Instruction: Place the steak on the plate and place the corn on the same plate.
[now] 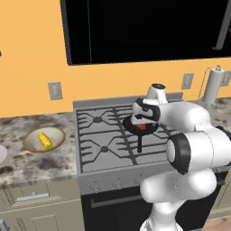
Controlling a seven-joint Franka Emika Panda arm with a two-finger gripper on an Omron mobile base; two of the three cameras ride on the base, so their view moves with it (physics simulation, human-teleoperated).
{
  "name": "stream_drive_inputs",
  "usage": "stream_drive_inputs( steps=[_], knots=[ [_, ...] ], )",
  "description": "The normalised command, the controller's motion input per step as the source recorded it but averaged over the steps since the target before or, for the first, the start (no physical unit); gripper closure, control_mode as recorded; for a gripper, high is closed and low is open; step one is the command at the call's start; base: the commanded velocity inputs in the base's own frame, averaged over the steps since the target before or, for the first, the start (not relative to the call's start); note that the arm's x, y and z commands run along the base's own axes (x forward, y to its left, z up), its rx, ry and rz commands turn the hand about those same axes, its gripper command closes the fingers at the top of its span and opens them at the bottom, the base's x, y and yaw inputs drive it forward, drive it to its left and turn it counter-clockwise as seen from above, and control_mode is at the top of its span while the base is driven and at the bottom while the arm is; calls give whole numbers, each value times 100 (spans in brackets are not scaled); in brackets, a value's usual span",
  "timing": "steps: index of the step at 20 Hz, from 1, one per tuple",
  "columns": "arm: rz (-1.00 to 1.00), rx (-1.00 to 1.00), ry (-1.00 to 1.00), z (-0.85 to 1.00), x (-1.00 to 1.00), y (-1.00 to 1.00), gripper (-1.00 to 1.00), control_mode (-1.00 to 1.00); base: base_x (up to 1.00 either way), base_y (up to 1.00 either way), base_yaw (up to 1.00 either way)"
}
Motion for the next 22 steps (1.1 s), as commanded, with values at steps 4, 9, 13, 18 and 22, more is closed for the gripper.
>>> stream_drive_inputs(
  steps=[4, 9, 13, 18, 22],
  knots=[
    [0, 0, 1, -29, 41, -6, -100, -100, 0, 0, 0],
    [0, 0, 2, -21, 42, -5, -100, -100, 0, 0, 0],
    [0, 0, 2, -17, 40, 0, -100, -100, 0, 0, 0],
    [0, 0, 1, -20, 33, -3, -100, -100, 0, 0, 0],
    [0, 0, 0, -20, 26, 0, -100, -100, 0, 0, 0]
  ],
)
